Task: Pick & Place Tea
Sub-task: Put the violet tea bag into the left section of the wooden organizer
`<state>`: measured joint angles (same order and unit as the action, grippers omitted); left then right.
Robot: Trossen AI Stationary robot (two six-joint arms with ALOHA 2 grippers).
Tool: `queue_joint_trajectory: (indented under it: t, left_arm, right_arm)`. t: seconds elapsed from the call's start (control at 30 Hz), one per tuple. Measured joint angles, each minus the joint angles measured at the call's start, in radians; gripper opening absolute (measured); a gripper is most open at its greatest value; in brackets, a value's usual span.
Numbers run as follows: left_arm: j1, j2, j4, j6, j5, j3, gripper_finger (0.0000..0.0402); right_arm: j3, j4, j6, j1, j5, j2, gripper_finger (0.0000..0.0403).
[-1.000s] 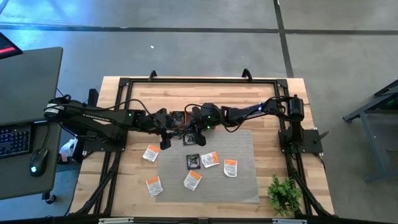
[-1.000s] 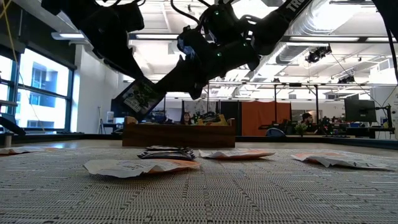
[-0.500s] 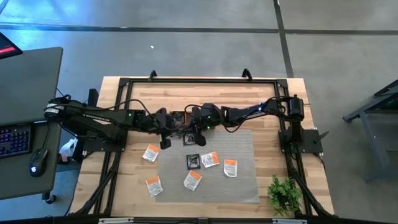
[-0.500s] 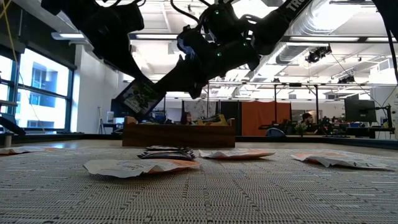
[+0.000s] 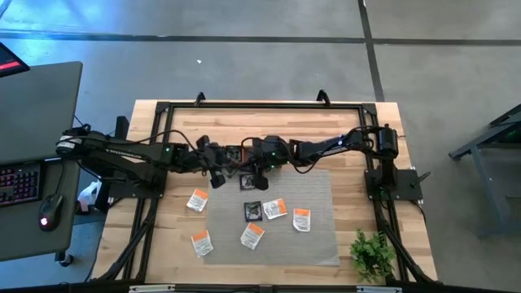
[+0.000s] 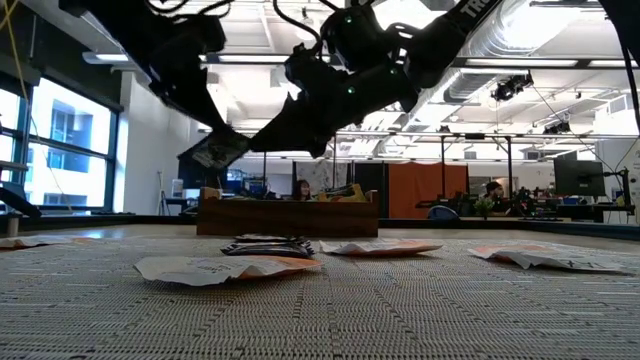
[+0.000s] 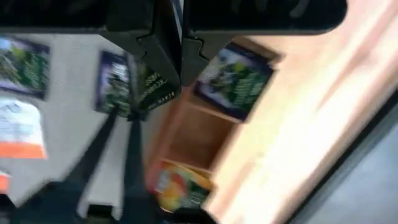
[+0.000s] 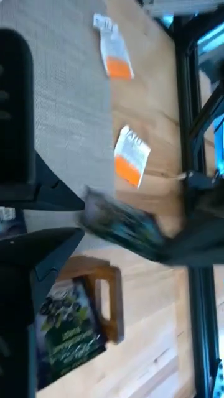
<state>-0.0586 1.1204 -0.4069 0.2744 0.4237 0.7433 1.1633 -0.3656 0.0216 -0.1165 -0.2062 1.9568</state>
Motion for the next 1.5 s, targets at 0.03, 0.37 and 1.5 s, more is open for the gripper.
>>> queue_joint_trajectory:
  t: [0.03,0.37,1.5]
  left_arm:
    - [0.0,-0.009,-0.005,0.017,0.025,0.0,0.0001]
    - [0.076,-0.053,0.015,0.031,0.116,-0.001,0.0]
    - [0.222,0.16,0.162,-0.092,-0.107,-0.001,0.0001]
  right_arm:
    - [0.0,0.008,0.0,0.0,0.011,0.0,0.0057]
    - [0.0,0.111,0.003,0.0,0.092,0.0,0.0094]
    - [0.0,0.122,0.0,0.0,0.084,0.0,0.0094]
